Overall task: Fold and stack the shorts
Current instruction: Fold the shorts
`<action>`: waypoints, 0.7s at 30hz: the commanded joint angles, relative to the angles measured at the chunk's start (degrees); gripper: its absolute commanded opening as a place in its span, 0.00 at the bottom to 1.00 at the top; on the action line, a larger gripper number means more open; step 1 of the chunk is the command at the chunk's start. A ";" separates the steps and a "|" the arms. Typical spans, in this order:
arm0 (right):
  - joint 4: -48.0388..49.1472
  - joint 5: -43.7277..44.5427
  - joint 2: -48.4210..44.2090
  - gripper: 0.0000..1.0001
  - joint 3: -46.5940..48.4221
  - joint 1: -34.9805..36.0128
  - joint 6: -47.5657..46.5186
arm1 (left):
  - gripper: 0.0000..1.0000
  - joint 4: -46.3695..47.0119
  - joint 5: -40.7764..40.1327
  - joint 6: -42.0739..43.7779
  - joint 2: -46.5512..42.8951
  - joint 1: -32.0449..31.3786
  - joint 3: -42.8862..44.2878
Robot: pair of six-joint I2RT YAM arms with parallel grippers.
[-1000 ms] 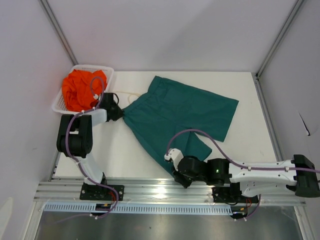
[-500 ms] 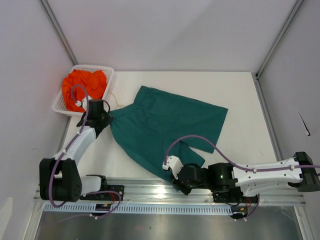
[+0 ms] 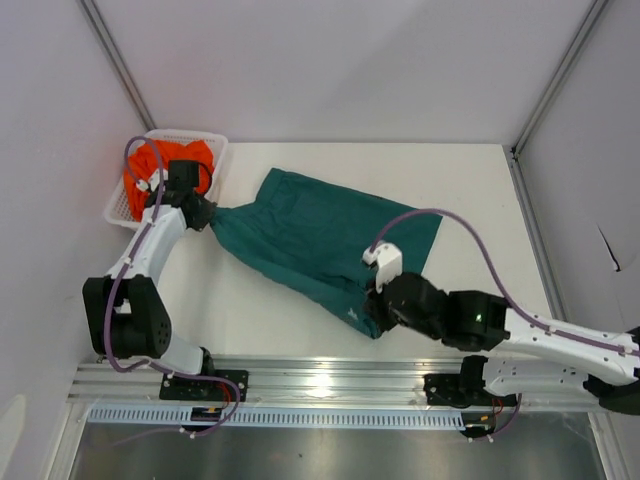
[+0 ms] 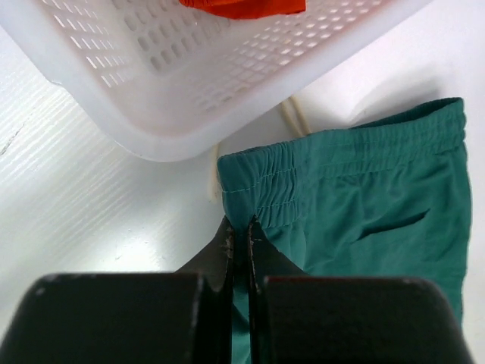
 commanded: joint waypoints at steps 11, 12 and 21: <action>-1.47 -4.40 4.12 0.00 10.38 -28.36 -5.87 | 0.00 -5.58 6.11 -8.63 4.06 1.00 15.86; -0.86 -4.67 4.29 0.00 10.56 -29.59 -6.66 | 0.00 -5.84 6.37 -8.90 4.32 1.00 16.40; 1.61 -13.18 3.51 0.00 12.93 -30.39 -10.70 | 0.00 -6.11 6.55 -8.81 0.20 1.00 16.86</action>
